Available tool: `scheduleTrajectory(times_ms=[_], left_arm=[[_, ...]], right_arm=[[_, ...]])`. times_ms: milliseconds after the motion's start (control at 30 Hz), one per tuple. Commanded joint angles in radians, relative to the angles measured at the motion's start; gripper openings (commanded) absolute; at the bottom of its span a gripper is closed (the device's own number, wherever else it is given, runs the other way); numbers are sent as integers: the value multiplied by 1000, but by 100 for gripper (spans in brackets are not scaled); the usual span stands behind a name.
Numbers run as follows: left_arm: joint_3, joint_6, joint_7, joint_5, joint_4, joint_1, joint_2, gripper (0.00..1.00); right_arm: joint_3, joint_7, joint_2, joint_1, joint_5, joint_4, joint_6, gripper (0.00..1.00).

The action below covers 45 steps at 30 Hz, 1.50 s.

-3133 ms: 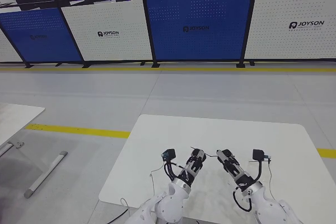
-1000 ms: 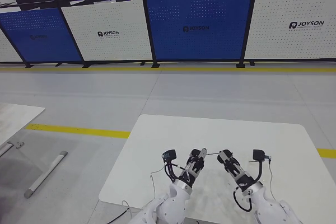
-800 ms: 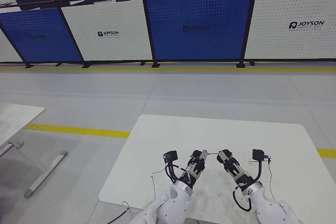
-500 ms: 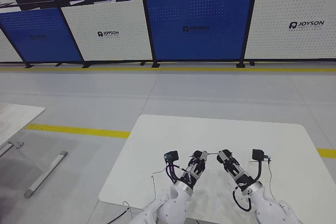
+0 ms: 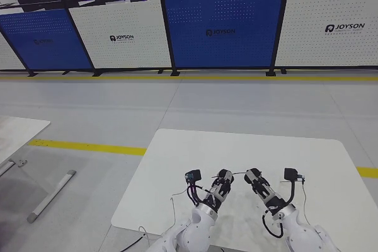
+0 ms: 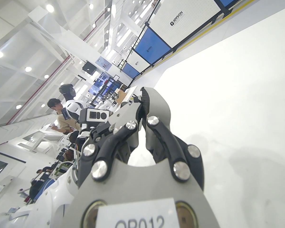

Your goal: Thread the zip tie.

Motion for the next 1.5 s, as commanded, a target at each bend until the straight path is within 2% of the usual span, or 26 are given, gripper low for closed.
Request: scheduleTrajectory(times_ms=[0, 167, 400, 533, 800, 933, 1133, 1467], left_arm=[[0, -4, -1, 0, -1, 1, -1, 0], [-5, -23, -7, 2, -8, 8, 0, 0], [-11, -38, -24, 9, -17, 17, 1, 0], [-14, -39, -28, 13, -20, 20, 2, 0], [-18, -45, -48, 4, -32, 27, 2, 0], [-22, -48, -63, -1, -41, 32, 3, 0], [-26, -43, -68, -5, -44, 33, 3, 0], [-49, -62, -139, -48, -65, 42, 8, 0]], right_arm=[[1, 3, 0, -1, -1, -1, 2, 0], [-1, 38, 0, 6, 20, 5, 0, 0], [1, 38, 0, 5, 16, 1, -1, 0], [6, 41, 1, -3, 25, -5, -30, 0], [7, 54, 2, 0, 19, -5, -10, 0], [13, 46, 3, -7, 21, -12, -30, 0], [20, 67, 7, -15, 30, -19, -30, 0], [15, 71, 6, -4, 37, -5, -30, 0]])
